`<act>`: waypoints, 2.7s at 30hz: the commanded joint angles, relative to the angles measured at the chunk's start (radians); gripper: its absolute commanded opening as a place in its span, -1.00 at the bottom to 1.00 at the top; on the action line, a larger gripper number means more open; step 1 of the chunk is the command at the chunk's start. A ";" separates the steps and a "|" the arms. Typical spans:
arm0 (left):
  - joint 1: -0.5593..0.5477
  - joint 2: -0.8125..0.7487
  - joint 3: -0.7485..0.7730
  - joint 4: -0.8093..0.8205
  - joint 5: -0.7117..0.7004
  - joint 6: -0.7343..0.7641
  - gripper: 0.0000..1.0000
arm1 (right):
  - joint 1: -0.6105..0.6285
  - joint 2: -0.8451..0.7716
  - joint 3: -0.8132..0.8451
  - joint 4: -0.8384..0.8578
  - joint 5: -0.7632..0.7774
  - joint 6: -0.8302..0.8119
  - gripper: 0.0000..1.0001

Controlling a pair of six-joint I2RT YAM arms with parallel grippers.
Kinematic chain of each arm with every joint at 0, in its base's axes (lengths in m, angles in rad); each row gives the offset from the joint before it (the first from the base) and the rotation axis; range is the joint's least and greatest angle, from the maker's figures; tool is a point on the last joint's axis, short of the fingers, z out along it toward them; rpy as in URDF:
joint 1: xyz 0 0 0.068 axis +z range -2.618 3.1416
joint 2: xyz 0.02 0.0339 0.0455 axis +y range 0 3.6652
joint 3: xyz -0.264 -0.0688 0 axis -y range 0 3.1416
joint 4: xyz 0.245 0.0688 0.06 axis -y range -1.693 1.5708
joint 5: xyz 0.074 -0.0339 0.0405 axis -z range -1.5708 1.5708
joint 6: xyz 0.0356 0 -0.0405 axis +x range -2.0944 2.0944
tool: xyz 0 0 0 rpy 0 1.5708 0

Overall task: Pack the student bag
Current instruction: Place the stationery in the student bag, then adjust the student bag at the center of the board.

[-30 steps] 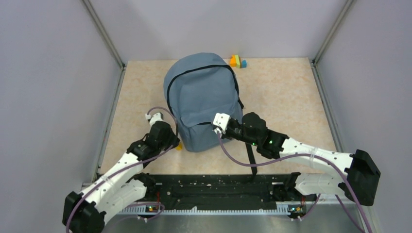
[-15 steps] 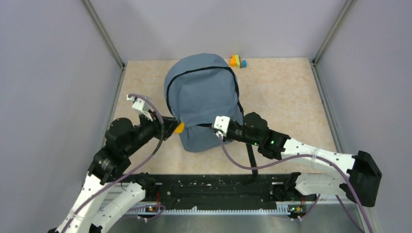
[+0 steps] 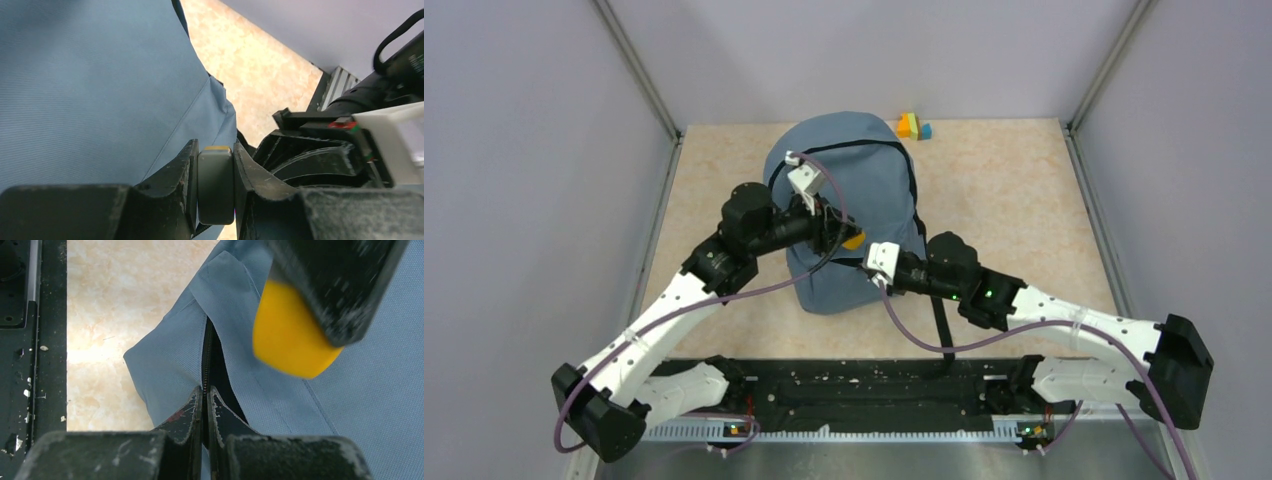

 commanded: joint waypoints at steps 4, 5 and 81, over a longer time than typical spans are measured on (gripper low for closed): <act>-0.017 0.057 -0.109 0.270 0.054 0.018 -0.98 | 0.006 -0.047 0.029 0.080 -0.069 0.017 -1.00; -0.019 0.065 -0.118 0.277 0.054 0.014 -0.99 | 0.007 -0.048 0.029 0.082 -0.070 0.020 -1.00; 0.261 0.024 0.086 -0.244 -0.404 0.043 -1.00 | 0.010 -0.121 0.117 -0.158 0.232 0.342 -0.40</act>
